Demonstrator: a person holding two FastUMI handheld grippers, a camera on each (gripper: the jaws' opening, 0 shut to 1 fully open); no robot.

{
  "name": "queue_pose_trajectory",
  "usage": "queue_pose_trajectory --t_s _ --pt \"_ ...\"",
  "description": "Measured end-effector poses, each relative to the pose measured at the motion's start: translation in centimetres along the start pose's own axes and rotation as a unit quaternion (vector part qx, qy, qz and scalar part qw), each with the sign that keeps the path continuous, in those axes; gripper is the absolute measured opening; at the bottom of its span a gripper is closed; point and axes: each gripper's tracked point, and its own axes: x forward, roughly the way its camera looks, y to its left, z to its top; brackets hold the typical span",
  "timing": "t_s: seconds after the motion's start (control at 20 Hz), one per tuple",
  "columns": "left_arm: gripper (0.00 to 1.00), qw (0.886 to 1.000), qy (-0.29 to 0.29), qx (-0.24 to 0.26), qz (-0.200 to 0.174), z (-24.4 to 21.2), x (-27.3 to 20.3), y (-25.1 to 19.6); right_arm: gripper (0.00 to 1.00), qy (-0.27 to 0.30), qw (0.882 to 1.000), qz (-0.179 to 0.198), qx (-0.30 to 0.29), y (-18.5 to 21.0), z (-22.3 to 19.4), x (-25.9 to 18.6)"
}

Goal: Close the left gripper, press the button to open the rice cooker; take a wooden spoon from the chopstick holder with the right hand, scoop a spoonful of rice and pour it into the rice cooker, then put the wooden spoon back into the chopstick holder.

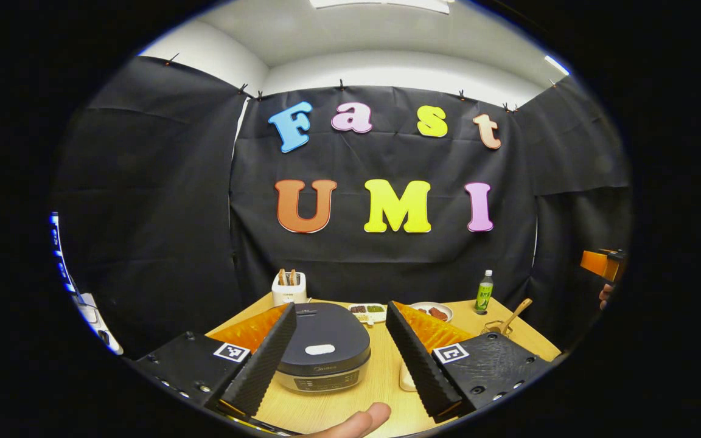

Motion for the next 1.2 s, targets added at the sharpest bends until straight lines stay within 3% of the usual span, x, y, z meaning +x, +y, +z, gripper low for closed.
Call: queue_pose_trajectory --t_s 0.35,0.45,0.5,0.55,0.6,0.65,0.7,0.8,0.85,0.95,1.05,1.15,1.2 --pt "0.94 1.0 0.002 -0.002 0.012 -0.7 0.9 1.8 1.0 -0.015 1.0 0.007 -0.022 0.2 -0.1 -0.4" --pt "0.94 1.0 0.009 -0.015 0.009 -1.6 1.3 2.1 1.0 -0.025 0.999 0.027 -0.023 1.0 0.1 -0.8" --pt "0.88 1.0 0.013 -0.018 0.012 -1.9 1.5 2.5 1.0 -0.031 0.999 0.033 -0.025 1.3 0.3 -0.9" --pt "0.95 0.999 0.018 -0.019 0.022 -2.3 1.9 3.2 1.0 -0.037 0.998 0.035 -0.025 0.9 0.3 -1.0" --pt "0.83 0.999 0.021 -0.018 0.023 -2.6 2.3 3.6 1.0 -0.042 0.998 0.038 -0.028 1.0 0.4 -1.1" --pt "0.8 0.999 0.024 -0.016 0.024 -3.0 2.7 3.5 1.0 -0.048 0.997 0.045 -0.029 1.3 0.6 -1.3" --pt "0.66 0.999 0.031 -0.014 0.027 -3.6 3.1 4.0 1.0 -0.052 0.997 0.049 -0.024 1.4 0.9 -1.6" --pt "0.64 0.999 0.038 -0.014 0.03 -4.5 3.8 4.4 1.0 -0.044 0.997 0.061 -0.008 1.8 0.5 -1.6" --pt "0.51 0.999 0.042 -0.019 0.027 -4.7 3.8 4.3 1.0 -0.033 0.997 0.063 -0.004 1.7 -0.1 -1.5" --pt "0.34 0.998 0.049 -0.024 0.033 -5.6 4.9 4.8 1.0 -0.026 0.997 0.077 -0.011 2.6 -0.4 -1.5" --pt "0.29 0.998 0.056 -0.016 0.035 -6.2 6.0 4.9 1.0 -0.027 0.997 0.066 -0.038 2.2 -0.9 -1.3" --pt "0.0 0.996 0.075 -0.019 0.044 -7.6 7.5 5.1 1.0 -0.042 0.996 0.056 -0.053 2.1 -0.8 -1.6" --pt "0.02 0.995 0.087 -0.016 0.044 -8.3 7.5 4.9 1.0 -0.048 0.996 0.054 -0.054 2.6 -0.6 -1.7"
